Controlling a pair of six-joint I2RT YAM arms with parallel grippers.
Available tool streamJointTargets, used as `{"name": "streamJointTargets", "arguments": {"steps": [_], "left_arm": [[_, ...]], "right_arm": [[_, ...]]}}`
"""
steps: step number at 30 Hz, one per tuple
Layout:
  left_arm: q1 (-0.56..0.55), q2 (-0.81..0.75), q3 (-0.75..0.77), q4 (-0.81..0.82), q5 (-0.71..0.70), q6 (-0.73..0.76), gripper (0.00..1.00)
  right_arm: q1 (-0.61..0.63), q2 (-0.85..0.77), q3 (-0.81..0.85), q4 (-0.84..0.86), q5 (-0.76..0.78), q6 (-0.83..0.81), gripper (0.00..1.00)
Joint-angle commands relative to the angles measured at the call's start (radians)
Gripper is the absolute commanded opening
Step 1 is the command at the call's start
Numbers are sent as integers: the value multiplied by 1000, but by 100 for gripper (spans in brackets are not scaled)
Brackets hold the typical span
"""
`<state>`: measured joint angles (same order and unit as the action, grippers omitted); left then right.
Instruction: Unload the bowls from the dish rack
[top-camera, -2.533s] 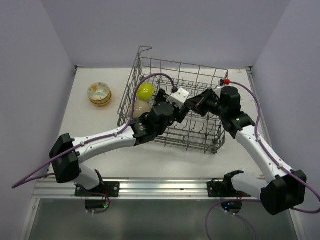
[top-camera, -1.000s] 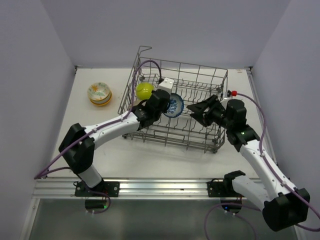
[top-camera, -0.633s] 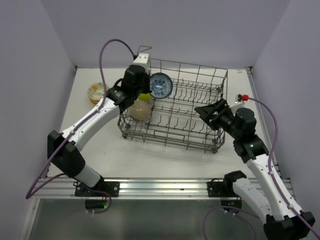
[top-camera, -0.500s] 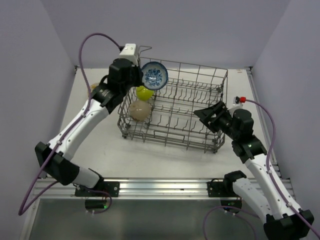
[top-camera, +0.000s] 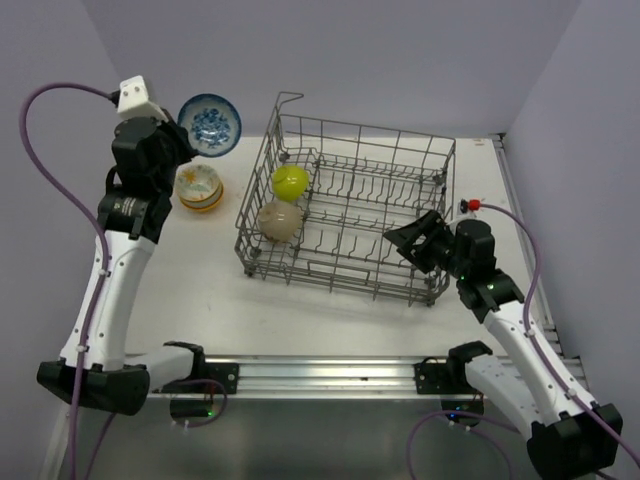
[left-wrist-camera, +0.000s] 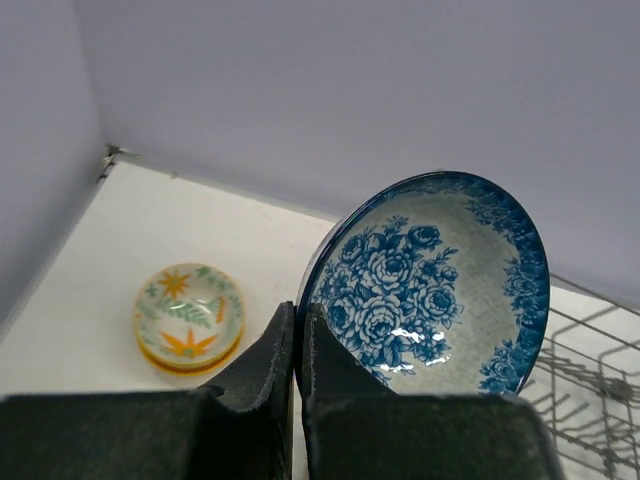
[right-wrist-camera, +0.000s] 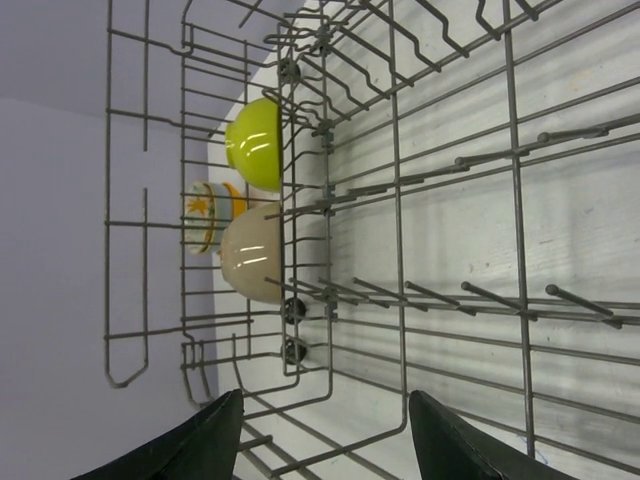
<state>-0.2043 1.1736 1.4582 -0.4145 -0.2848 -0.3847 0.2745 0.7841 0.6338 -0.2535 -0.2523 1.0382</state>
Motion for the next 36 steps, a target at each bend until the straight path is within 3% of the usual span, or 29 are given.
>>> {"name": "streamJointTargets", "arguments": {"steps": [1, 11, 22, 36], "left_arm": [[145, 50, -24, -4, 84, -65, 0], [335, 254, -136, 72, 208, -140, 0], [384, 460, -53, 83, 254, -169, 0], [457, 586, -42, 123, 329, -200, 0]], "right_arm": [[0, 41, 35, 42, -13, -36, 70], [-3, 107, 43, 66, -33, -93, 71], [-12, 197, 1, 149, -67, -113, 72], [-18, 257, 17, 183, -111, -176, 73]]}}
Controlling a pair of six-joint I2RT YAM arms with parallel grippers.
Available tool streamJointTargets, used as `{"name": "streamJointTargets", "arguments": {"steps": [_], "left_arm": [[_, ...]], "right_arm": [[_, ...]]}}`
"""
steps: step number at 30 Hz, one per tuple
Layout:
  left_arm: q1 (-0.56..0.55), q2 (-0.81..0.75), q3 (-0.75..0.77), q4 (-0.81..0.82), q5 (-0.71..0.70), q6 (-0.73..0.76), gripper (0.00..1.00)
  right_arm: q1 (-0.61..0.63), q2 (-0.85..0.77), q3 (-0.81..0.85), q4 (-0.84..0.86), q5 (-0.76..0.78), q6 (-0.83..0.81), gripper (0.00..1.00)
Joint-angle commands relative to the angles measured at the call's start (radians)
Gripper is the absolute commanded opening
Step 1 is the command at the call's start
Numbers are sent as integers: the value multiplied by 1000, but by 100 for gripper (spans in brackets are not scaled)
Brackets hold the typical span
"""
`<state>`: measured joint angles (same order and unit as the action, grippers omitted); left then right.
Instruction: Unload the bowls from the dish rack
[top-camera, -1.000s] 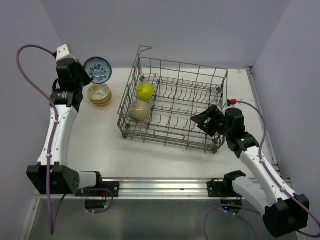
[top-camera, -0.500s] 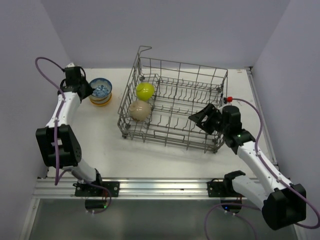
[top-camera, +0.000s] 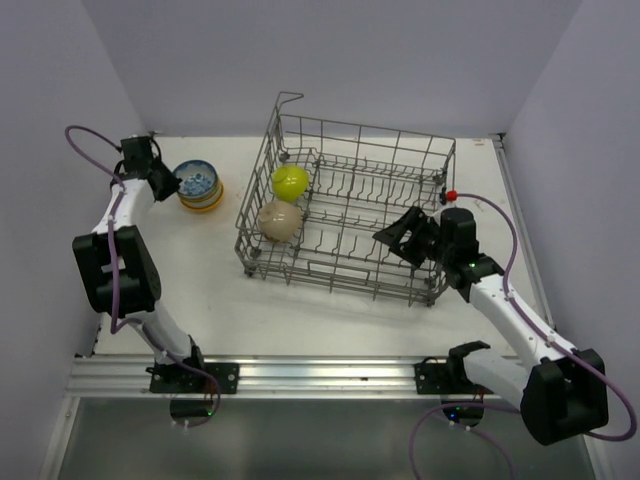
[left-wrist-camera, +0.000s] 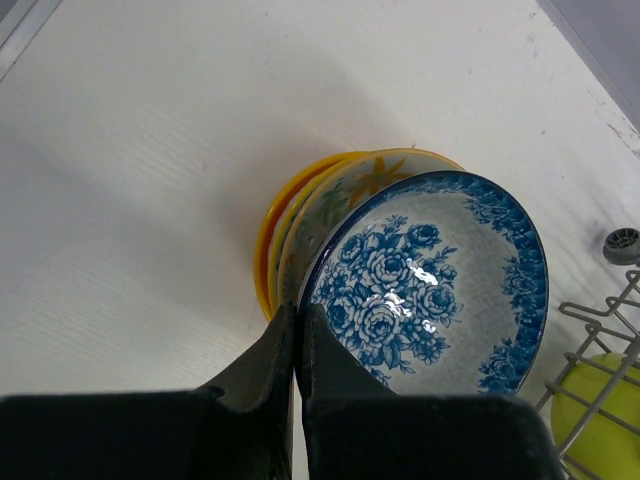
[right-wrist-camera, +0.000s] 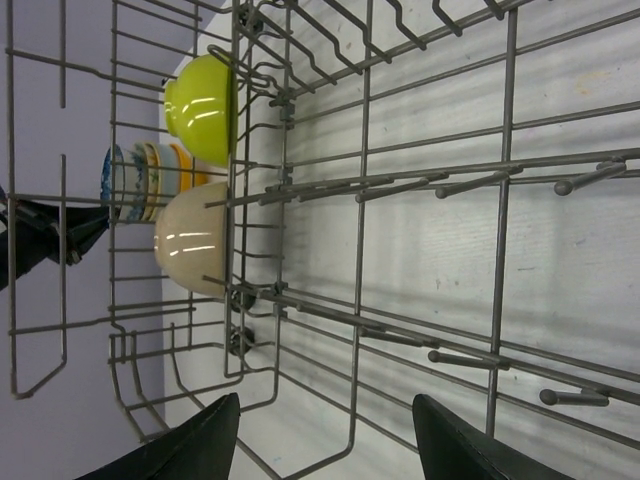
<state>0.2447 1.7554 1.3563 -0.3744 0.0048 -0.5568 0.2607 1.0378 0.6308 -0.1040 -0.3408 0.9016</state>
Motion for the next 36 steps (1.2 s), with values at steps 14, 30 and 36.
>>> {"name": "streamJointTargets", "arguments": {"steps": [14, 30, 36], "left_arm": [[11, -13, 55, 34, 0, -3, 59], [-264, -375, -190, 209, 52, 116, 66], [-426, -389, -230, 212, 56, 155, 68]], "right_arm": [[-8, -7, 10, 30, -27, -30, 73], [-49, -10, 204, -312, 269, -331, 79], [-133, 147, 239, -326, 232, -372, 80]]}}
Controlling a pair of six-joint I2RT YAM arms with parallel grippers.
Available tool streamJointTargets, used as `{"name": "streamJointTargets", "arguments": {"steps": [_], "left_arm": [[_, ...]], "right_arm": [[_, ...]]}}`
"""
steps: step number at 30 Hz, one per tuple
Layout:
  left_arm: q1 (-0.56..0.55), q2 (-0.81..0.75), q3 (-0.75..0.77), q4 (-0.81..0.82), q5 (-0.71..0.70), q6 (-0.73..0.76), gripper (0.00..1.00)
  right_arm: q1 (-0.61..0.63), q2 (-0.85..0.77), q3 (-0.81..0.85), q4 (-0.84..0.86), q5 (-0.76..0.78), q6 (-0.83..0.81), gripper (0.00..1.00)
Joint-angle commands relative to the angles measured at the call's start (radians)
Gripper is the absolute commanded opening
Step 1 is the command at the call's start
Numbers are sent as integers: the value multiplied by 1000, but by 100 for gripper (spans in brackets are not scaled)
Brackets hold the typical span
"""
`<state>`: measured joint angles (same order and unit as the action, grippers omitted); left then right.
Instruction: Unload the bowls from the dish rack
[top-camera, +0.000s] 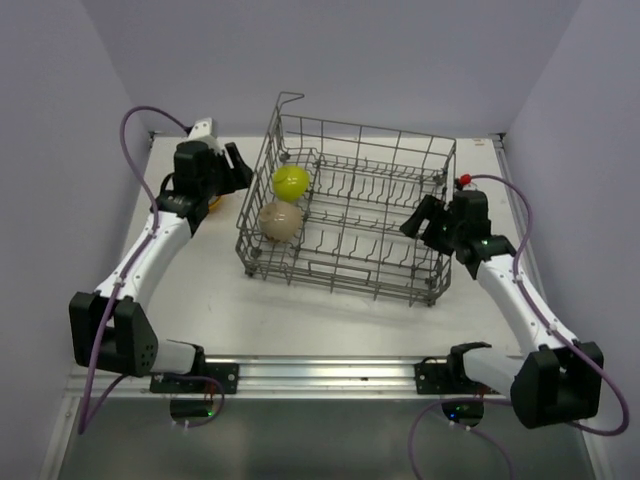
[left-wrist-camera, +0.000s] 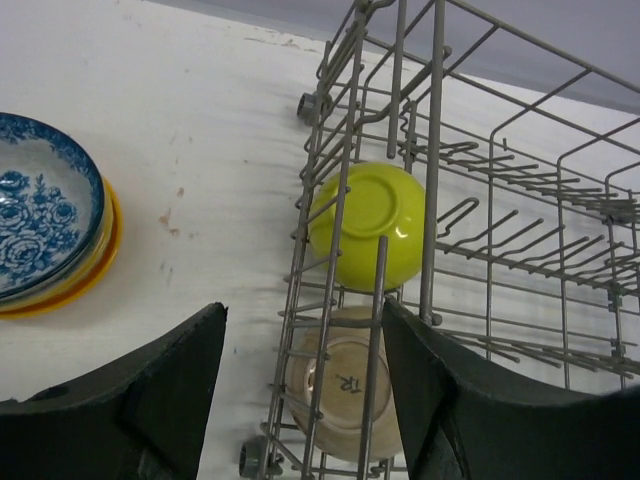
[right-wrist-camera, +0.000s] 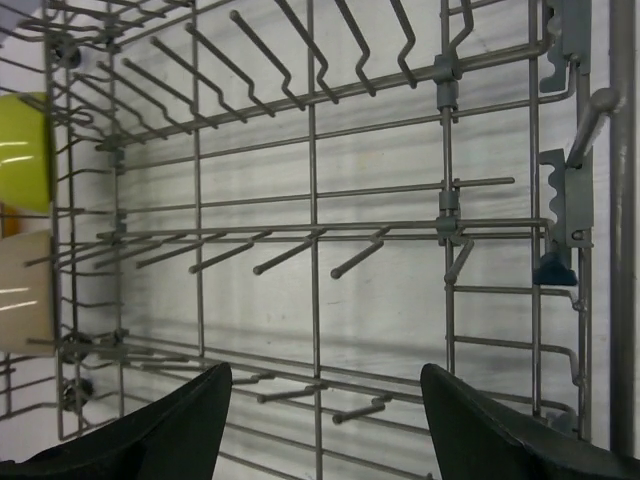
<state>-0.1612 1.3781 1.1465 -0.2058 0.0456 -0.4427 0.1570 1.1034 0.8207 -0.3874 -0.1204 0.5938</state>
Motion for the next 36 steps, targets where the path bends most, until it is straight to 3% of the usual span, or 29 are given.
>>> {"name": "streamJointTargets", "arguments": {"steps": [1, 9, 13, 16, 20, 27, 29, 36], "left_arm": [[-30, -16, -33, 52, 25, 39, 68], [-113, -68, -103, 114, 112, 45, 70], [-155, -83, -155, 166, 169, 39, 71], [-176, -96, -149, 158, 180, 45, 72], [-176, -122, -139, 138, 113, 70, 75], [-176, -142, -139, 129, 57, 110, 93], [-176, -145, -140, 131, 48, 119, 98], [-175, -149, -140, 131, 42, 133, 100]], "right_arm": [[-46, 101, 67, -42, 5, -71, 80], [-97, 237, 224, -30, 22, -130, 81], [-116, 331, 351, -61, -54, -144, 78], [-114, 336, 341, 5, -141, -94, 73], [-87, 289, 317, 117, -176, -17, 75], [106, 364, 382, 127, -219, -5, 80], [171, 388, 397, 142, -237, 3, 88], [275, 385, 351, 219, -202, 44, 95]]}}
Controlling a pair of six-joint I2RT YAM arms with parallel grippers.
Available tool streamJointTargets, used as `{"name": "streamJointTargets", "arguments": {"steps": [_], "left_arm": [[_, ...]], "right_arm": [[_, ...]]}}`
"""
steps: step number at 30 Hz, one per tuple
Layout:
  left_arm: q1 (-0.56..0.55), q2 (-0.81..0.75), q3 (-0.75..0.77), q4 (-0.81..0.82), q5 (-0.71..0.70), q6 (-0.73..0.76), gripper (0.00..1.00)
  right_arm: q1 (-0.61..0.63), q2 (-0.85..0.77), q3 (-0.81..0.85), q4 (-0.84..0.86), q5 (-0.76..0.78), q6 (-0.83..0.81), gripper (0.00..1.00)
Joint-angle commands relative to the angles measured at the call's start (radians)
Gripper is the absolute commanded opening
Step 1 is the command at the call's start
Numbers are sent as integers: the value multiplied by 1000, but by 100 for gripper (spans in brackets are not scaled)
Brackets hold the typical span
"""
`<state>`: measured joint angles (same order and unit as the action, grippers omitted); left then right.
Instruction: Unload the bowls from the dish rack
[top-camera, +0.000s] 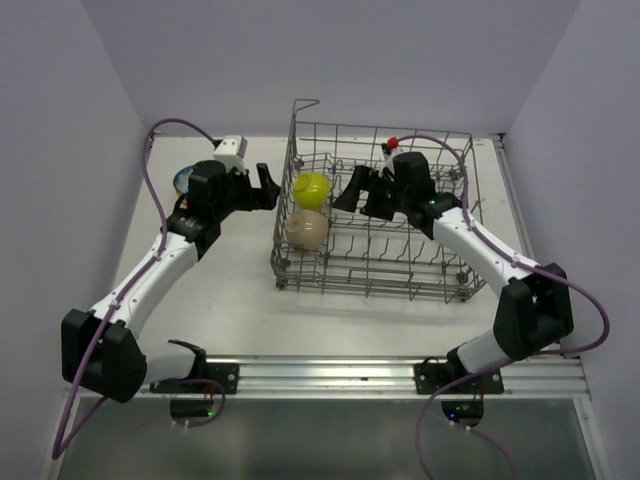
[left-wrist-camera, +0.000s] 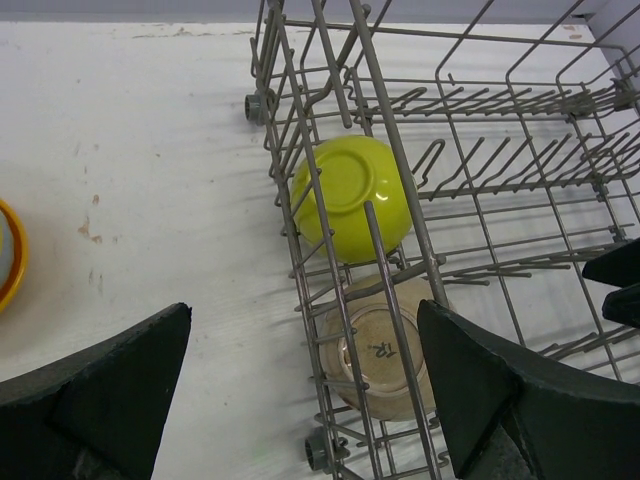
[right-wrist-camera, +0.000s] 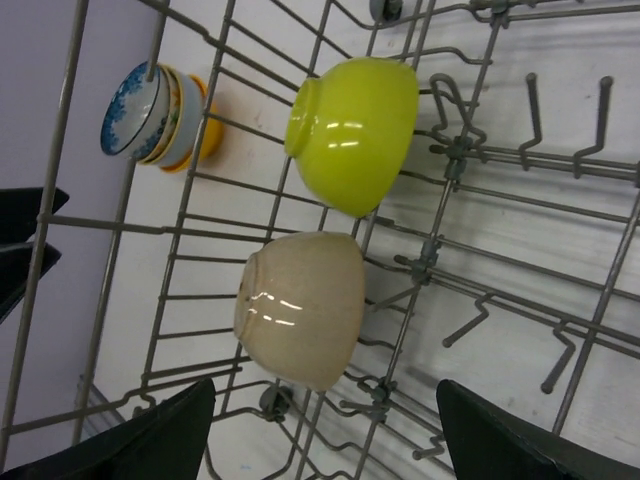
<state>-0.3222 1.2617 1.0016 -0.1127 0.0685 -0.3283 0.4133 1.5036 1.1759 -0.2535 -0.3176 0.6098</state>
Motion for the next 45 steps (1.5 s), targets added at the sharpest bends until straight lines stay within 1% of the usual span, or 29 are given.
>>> {"name": "streamJointTargets", "arguments": {"steps": [1, 6, 13, 16, 21, 26, 35, 40, 44, 45], "left_arm": [[-14, -33, 5, 39, 22, 18, 100], [-9, -36, 3, 44, 34, 20, 100], [-8, -41, 0, 48, 42, 21, 100], [-6, -41, 0, 48, 45, 21, 100], [-6, -42, -1, 50, 54, 20, 100], [-5, -38, -4, 54, 67, 18, 100], [-5, -38, -8, 56, 79, 20, 100], [-5, -36, -8, 56, 82, 20, 100], [-5, -35, -8, 58, 88, 23, 100], [-5, -35, -8, 59, 90, 23, 100]], "right_arm": [[27, -11, -5, 85, -3, 31, 96], [97, 29, -4, 89, 20, 33, 98], [147, 110, 2, 134, 38, 47, 99], [170, 142, 19, 120, 72, 50, 99], [179, 164, -10, 171, 101, 93, 99], [183, 178, -45, 296, 71, 140, 99], [199, 248, -12, 267, 69, 159, 99], [208, 262, -18, 312, 57, 183, 99], [213, 274, 4, 310, 42, 186, 98], [214, 280, 8, 307, 37, 185, 95]]}}
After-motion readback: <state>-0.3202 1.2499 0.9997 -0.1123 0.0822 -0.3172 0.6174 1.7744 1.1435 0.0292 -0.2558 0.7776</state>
